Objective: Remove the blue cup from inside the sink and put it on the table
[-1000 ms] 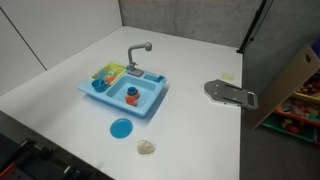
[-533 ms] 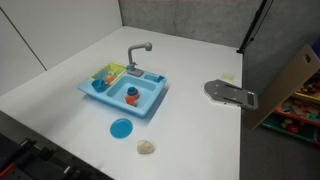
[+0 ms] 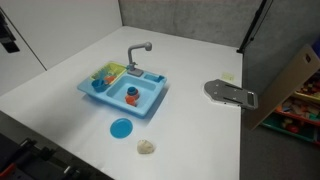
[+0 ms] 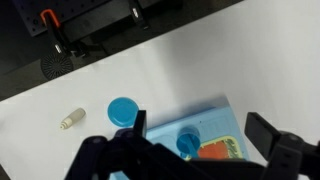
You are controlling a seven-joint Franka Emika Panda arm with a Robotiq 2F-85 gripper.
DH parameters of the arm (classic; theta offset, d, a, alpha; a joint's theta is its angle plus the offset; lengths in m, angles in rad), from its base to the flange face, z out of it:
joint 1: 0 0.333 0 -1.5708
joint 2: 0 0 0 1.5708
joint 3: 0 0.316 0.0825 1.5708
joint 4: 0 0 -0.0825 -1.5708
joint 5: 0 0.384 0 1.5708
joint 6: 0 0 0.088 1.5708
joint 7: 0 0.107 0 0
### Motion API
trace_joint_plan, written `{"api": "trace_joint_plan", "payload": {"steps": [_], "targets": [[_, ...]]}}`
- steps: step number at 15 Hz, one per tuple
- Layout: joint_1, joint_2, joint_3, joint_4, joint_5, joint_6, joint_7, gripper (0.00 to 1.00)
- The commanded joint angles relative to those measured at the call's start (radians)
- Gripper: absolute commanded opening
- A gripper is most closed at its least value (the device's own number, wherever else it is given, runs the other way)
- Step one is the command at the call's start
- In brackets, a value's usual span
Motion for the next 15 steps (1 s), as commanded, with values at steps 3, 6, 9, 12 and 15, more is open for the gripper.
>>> {"api": "trace_joint_plan", "payload": {"steps": [3,6,9,12,15], "targets": [[-0.025,0.21,-0.062,0.108,-0.084,0.115,0.044,1.0],[-0.023,0.32,-0.095,0.173,-0.134,0.173,0.07,1.0],[-0.013,0.429,-0.134,0.249,-0.181,0.211,0.106,1.0],[0.002,0.536,-0.179,0.323,-0.213,0.243,0.139,1.0],[0.023,0.635,-0.227,0.393,-0.232,0.255,0.155,1.0]]}}
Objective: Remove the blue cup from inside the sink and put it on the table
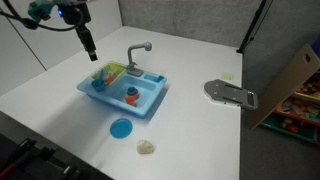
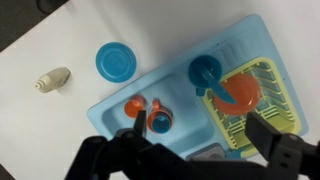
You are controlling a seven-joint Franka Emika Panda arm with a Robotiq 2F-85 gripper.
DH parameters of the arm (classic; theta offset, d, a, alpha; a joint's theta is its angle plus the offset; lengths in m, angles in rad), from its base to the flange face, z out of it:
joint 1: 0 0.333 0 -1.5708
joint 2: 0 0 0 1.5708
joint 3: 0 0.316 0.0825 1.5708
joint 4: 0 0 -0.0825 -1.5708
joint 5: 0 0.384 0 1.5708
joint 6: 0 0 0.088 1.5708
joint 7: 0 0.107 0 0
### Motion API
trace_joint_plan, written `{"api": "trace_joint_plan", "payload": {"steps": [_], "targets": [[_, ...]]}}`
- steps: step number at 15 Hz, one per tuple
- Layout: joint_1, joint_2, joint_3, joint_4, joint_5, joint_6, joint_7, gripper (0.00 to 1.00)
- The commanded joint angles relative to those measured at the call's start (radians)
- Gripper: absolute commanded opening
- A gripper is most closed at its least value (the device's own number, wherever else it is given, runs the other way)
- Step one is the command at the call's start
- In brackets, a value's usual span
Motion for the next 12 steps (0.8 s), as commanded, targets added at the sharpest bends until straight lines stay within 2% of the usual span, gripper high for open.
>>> {"api": "trace_joint_plan", "payload": {"steps": [1,4,6,10,12], "targets": [[0.039,0.127,-0.061,0.112,-0.025,0.0,0.04,1.0],[0.067,0.179,-0.099,0.152,-0.014,0.001,0.042,1.0],[0.073,0.163,-0.108,0.121,0.004,0.008,0.002,1.0],[0.085,0.173,-0.113,0.132,0.003,0.01,0.014,1.0],[0.091,0.187,-0.126,0.137,-0.011,0.047,0.04,1.0]]}}
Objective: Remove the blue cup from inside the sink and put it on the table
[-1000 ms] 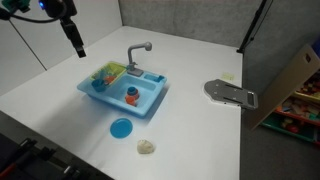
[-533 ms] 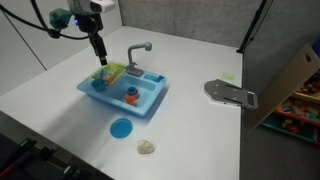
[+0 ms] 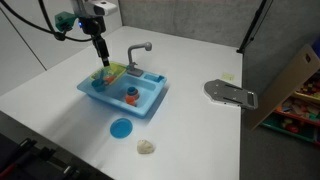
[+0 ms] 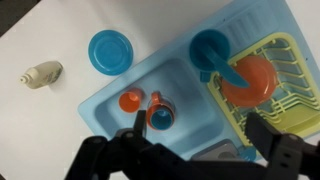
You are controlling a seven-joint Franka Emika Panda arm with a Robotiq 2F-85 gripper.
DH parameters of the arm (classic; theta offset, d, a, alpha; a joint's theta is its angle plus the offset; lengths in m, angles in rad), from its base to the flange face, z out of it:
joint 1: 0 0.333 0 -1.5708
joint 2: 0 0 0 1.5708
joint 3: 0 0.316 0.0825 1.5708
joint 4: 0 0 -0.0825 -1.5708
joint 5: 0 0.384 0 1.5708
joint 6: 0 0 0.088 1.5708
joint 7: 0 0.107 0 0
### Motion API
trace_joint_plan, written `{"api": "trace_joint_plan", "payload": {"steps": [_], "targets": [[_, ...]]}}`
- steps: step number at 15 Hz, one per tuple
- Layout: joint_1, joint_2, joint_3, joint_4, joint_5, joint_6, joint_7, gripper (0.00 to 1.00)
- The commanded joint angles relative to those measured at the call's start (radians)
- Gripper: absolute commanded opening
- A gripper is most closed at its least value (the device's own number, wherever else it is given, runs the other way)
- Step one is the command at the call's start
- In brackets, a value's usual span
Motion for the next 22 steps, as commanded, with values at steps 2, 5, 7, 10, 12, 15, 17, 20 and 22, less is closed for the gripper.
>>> {"api": "trace_joint_plan", "payload": {"steps": [2,5,7,10,12,15,17,20,22], "targets": [[0.02,0.034,-0.04,0.018,0.002,0.07,0.012,1.0],[0.017,0.074,-0.057,0.03,0.009,0.137,0.003,1.0],[0.017,0.108,-0.068,0.039,0.015,0.172,-0.001,1.0],[0.025,0.167,-0.093,0.054,0.007,0.223,0.006,1.0],[0.026,0.205,-0.105,0.066,0.014,0.257,0.001,1.0],[0.031,0.265,-0.126,0.096,0.018,0.304,-0.004,1.0],[0.033,0.301,-0.134,0.117,0.024,0.319,-0.009,1.0],[0.034,0.345,-0.139,0.143,0.036,0.338,-0.019,1.0],[0.035,0.368,-0.135,0.155,0.042,0.356,-0.03,1.0]]}}
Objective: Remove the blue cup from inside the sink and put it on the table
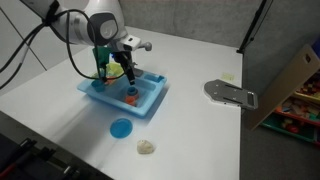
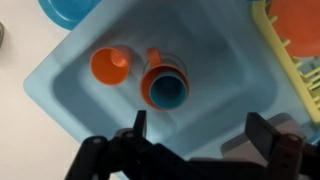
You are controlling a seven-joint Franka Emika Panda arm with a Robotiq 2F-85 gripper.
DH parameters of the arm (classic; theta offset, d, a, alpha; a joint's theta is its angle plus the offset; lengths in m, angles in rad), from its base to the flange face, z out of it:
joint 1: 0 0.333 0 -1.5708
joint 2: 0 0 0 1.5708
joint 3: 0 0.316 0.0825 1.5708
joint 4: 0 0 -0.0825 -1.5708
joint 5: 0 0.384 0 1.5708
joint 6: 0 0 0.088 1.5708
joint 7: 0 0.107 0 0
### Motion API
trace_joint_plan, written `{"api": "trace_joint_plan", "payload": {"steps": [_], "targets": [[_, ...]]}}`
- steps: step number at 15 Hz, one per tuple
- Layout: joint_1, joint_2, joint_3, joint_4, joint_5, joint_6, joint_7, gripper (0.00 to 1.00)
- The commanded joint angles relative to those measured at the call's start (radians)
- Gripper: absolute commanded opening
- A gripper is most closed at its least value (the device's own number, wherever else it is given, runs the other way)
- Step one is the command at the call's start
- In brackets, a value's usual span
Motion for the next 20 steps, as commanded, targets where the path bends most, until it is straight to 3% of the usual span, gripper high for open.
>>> {"api": "trace_joint_plan", "payload": {"steps": [1,18,19,20], "targets": [[0.021,0.051,-0.016,0.048,0.03,0.032,-0.029,1.0],[0.039,0.134,-0.019,0.084,0.076,0.047,-0.05,1.0],[0.039,0.137,-0.019,0.085,0.077,0.048,-0.051,0.98],[0.039,0.14,-0.018,0.086,0.08,0.047,-0.053,0.87]]}}
